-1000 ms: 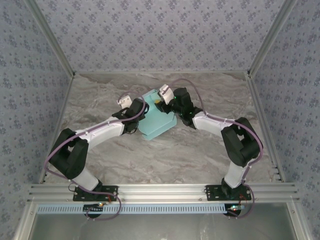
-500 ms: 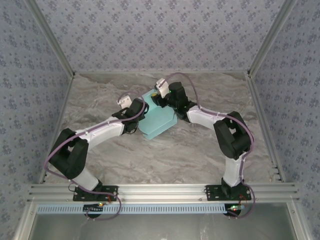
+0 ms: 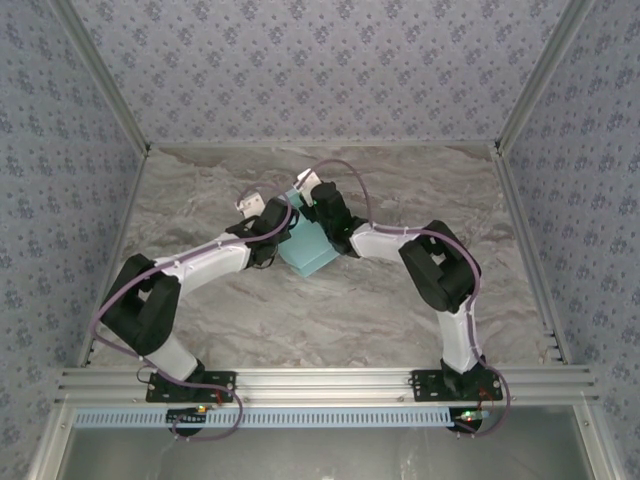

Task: Fold the paper box

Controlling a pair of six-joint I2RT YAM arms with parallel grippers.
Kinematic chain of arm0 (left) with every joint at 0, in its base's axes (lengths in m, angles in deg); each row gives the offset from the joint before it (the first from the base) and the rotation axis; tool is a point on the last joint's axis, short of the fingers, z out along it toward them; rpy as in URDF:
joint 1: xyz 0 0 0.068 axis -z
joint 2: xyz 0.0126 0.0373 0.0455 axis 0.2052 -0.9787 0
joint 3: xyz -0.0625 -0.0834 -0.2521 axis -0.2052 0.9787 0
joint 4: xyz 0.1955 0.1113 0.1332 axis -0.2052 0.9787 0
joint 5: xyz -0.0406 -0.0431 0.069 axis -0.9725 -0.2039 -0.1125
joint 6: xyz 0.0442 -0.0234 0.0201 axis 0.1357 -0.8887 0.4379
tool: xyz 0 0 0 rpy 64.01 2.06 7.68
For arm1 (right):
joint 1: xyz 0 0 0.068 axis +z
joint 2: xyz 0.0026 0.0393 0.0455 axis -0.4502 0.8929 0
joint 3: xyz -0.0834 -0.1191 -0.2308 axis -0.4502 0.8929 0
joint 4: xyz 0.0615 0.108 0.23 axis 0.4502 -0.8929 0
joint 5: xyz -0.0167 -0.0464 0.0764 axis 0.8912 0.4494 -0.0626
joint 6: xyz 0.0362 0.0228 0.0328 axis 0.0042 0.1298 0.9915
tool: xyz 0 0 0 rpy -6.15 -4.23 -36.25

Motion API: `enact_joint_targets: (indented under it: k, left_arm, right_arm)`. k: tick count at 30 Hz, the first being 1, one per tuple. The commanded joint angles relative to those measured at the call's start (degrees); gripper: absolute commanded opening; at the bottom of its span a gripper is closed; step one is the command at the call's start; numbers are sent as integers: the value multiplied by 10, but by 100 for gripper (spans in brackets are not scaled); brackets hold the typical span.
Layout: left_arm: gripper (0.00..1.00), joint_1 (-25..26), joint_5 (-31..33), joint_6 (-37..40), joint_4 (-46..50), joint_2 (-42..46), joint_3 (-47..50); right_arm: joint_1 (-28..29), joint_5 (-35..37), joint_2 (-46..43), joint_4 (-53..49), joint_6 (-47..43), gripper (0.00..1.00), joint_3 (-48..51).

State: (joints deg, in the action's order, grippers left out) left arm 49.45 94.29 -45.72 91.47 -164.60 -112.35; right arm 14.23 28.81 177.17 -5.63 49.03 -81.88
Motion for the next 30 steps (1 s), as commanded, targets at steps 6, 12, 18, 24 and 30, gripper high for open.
enact_joint_targets:
  k: [6,12,18,24,30]
  left_arm:
    - [0,0,7,-14,-1,0,-20]
    - [0,0,22,-12,4,3,-23]
    - [0,-1,23,-11,8,1,-28]
    - [0,-1,23,-13,13,-4,-33]
    - [0,-2,24,-13,13,-4,-33]
  right_arm:
    - [-24,-28,-22,36,33,37,33]
    - [-61,-200,-73,23,56,43,85]
    - [-82,-325,-127,-42,37,52,105]
    - [-96,-388,-154,-97,27,54,105]
    - [-93,-324,-133,-128,18,54,79]
